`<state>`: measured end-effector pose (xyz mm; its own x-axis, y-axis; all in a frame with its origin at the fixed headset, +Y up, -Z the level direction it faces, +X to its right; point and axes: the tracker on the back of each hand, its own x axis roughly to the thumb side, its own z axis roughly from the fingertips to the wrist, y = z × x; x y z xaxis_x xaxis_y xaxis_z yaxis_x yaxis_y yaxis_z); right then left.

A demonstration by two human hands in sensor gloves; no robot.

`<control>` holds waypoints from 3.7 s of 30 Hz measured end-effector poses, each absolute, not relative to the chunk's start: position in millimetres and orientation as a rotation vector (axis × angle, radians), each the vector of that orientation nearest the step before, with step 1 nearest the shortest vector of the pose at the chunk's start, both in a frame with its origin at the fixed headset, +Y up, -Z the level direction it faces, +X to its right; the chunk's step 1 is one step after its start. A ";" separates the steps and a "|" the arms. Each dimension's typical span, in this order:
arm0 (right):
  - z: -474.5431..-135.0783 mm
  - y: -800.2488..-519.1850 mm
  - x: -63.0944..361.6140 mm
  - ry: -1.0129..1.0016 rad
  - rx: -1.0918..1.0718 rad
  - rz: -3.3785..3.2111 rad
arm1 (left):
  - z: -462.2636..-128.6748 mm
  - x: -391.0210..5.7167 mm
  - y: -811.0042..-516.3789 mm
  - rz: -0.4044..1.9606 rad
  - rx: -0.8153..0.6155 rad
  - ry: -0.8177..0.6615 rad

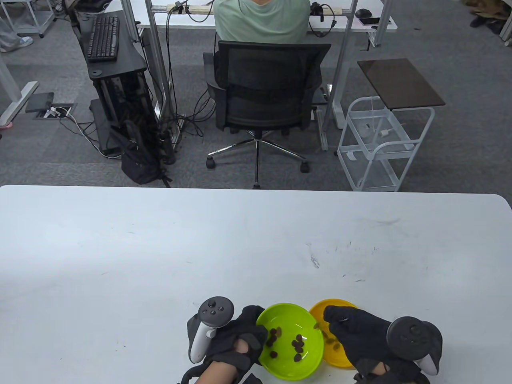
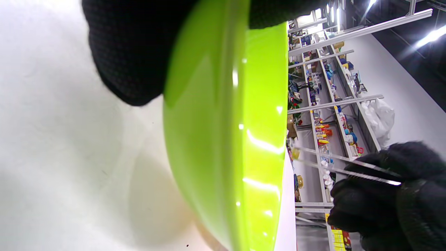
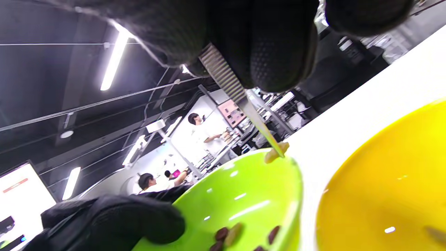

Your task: Pick raisins with tweezers into bowl

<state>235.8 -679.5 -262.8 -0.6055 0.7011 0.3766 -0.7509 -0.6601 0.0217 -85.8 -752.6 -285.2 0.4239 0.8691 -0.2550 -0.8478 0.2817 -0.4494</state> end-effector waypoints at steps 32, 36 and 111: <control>-283.3 -722.6 269.5 0.151 0.228 2.404 | -287.0 -90.3 -754.2 1.145 -0.571 -0.024; -279.1 -708.4 267.9 0.031 0.272 2.355 | -287.1 -90.4 -753.9 1.150 -0.570 -0.025; -286.6 -726.7 272.4 0.075 0.184 2.473 | -288.9 -88.8 -757.5 1.160 -0.598 -0.067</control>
